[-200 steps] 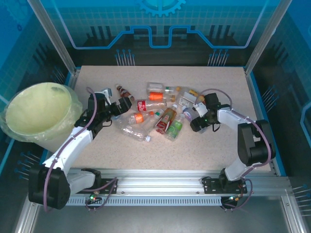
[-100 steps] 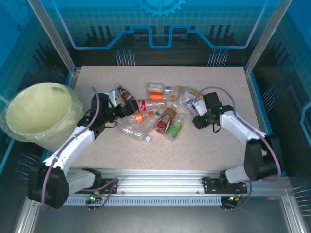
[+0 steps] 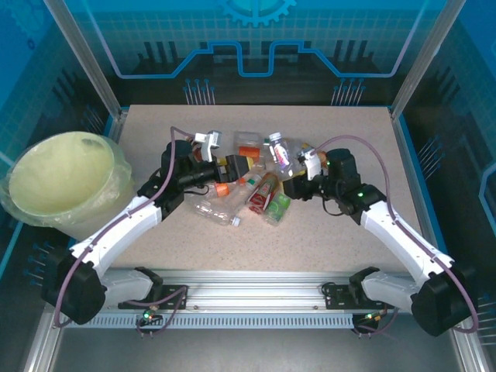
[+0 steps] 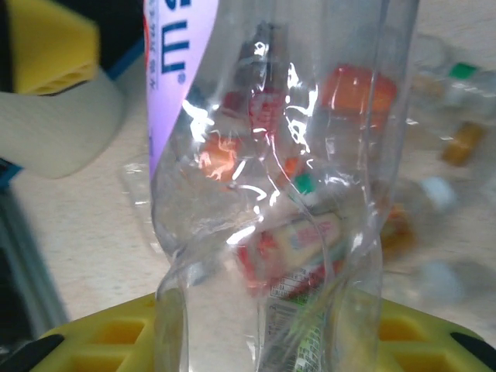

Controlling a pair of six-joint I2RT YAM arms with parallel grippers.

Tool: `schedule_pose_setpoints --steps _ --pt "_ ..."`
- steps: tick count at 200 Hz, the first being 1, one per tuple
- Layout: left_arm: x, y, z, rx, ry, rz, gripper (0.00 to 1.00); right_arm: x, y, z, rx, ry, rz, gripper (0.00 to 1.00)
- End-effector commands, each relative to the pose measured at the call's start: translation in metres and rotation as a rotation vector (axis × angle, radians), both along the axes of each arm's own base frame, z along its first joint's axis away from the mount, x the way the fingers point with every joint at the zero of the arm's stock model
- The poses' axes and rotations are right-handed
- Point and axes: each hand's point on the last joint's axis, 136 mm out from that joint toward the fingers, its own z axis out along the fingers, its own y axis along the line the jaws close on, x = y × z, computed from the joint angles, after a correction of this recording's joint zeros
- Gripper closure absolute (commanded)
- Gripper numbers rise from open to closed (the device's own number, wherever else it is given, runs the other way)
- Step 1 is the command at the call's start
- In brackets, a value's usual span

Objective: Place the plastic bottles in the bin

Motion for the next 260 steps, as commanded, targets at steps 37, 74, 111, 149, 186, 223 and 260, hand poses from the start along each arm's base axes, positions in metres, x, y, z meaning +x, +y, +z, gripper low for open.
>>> schedule_pose_setpoints --steps 37,74,111,149,186,223,260 --pt "0.005 -0.029 0.013 -0.072 -0.004 -0.086 0.01 -0.019 0.075 0.022 0.197 0.046 0.187 0.56" --pt "0.011 -0.024 0.003 -0.018 0.01 -0.027 0.21 -0.024 0.1 0.036 0.259 0.04 0.273 0.55" --pt "0.012 -0.023 0.0 -0.009 0.019 -0.019 0.39 -0.03 0.11 0.046 0.285 0.021 0.328 0.54" --pt "0.014 -0.018 0.004 0.025 0.006 0.008 0.47 -0.032 0.11 0.045 0.264 0.008 0.334 0.47" --pt "0.017 0.008 0.016 0.16 -0.054 0.128 0.49 -0.034 0.1 0.05 0.222 -0.068 0.314 0.23" --pt "0.014 0.06 0.051 0.39 -0.156 0.319 0.49 -0.044 0.078 0.06 0.133 -0.187 0.29 0.03" --pt "0.004 0.137 0.111 0.642 -0.296 0.617 0.5 -0.026 0.037 0.058 0.005 -0.277 0.065 0.0"
